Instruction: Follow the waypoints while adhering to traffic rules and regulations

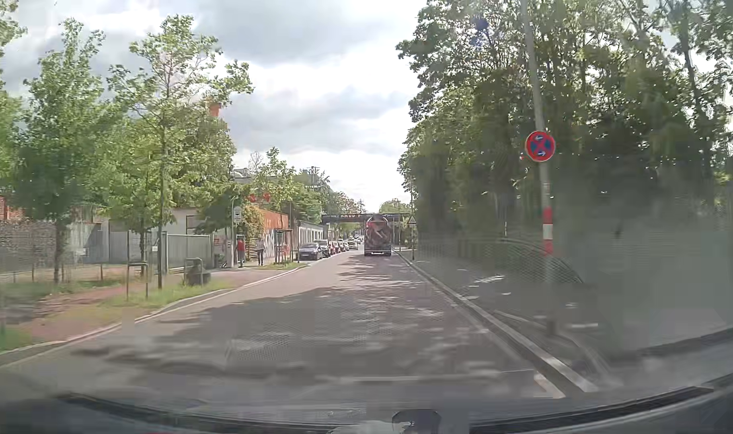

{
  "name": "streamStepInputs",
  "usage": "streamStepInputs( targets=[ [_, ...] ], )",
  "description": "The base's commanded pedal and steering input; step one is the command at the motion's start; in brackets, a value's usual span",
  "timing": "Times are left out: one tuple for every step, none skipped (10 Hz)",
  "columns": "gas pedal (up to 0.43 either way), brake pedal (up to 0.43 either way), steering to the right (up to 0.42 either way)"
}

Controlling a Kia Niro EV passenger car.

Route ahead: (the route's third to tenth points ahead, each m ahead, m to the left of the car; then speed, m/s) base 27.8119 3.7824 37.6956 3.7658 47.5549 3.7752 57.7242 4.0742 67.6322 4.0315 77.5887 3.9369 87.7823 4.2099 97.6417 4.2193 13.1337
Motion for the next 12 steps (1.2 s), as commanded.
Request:
streamStepInputs(
  targets=[
    [0.059,0.0,0.0],
    [0.059,0.0,0.0],
    [0.059,0.0,0.0],
    [0.059,0.0,0.0],
    [0.059,0.0,0.0],
    [0.059,0.0,0.0],
    [0.059,0.0,0.0],
    [0.059,0.0,0.0],
    [0.059,0.0,0.0],
    [0.059,0.0,0.0],
    [0.059,0.0,0.0],
    [0.059,0.0,0.0]
  ],
)
